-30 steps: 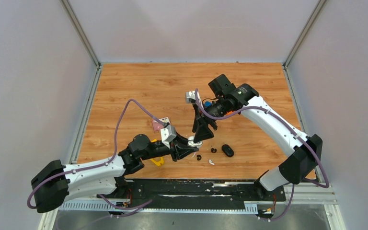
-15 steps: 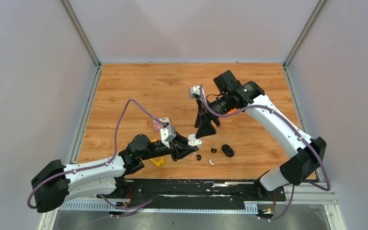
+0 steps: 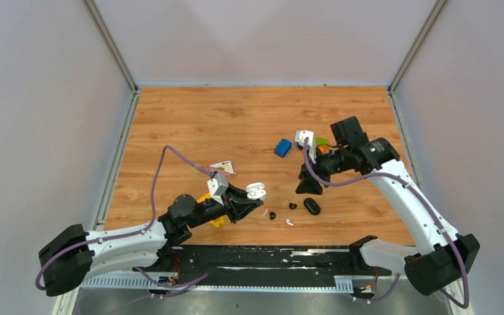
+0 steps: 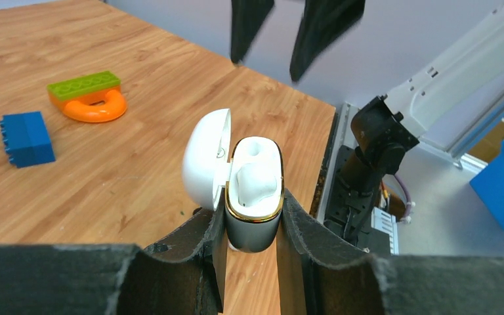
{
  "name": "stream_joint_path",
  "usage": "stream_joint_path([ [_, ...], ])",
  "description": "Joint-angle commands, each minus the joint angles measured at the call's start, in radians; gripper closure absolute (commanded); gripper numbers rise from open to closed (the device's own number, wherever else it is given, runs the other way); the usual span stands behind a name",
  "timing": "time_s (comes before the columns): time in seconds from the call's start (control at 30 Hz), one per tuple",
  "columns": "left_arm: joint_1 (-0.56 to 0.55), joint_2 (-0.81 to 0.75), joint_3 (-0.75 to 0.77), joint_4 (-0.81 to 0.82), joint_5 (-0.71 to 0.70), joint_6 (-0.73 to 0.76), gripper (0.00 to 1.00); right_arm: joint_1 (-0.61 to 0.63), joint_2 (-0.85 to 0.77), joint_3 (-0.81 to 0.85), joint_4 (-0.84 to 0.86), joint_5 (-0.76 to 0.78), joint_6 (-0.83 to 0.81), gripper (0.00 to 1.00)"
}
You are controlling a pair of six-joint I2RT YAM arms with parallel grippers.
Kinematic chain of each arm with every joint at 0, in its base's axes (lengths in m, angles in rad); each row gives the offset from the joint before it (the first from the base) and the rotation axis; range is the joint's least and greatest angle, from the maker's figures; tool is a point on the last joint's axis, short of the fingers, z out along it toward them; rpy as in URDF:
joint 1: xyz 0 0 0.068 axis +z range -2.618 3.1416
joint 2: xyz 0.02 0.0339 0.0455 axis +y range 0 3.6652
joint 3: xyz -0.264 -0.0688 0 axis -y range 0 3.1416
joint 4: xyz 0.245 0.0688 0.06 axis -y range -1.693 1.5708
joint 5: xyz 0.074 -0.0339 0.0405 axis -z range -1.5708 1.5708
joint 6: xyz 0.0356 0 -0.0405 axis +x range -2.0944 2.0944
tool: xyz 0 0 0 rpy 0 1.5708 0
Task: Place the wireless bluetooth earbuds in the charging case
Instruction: Pick up the earbud from the center of the board.
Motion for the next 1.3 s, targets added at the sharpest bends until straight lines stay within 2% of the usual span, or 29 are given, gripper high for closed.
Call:
stream_joint_path([
  [0.0, -0.006, -0.107, -0.069, 0.127, -0.16, -0.082, 1.0, 0.003, 0.003, -0.199, 0.088, 0.142, -0.128, 0.49],
  [0.07, -0.005, -0.18, -0.089, 0.083, -0.191, -0.076, 1.0, 0.002, 0.01, -0.267, 0.105, 0.133, -0.246, 0.49],
  [0.23, -0.004, -0.325, -0.051, -0.125, -0.236, 0.011, 1.0, 0.022, 0.082, -0.365, 0.234, 0.135, -0.413, 0.48],
  [0.43, -0.005, -0.323, 0.013, -0.176, -0.229, 0.038, 1.0, 0.117, 0.246, -0.422, 0.394, 0.261, -0.581, 0.49],
  [0.67, -0.005, -0.366, 0.059, -0.248, -0.249, 0.055, 1.0, 0.209, 0.321, -0.469, 0.488, 0.38, -0.75, 0.5],
  [1.03, -0.005, -0.368, 0.065, -0.275, -0.251, 0.069, 1.0, 0.318, 0.322, -0.493, 0.429, 0.394, -0.807, 0.49],
  [1.27, -0.006, -0.369, 0.06, -0.269, -0.251, 0.068, 1.0, 0.353, 0.372, -0.486, 0.387, 0.392, -0.798, 0.52],
])
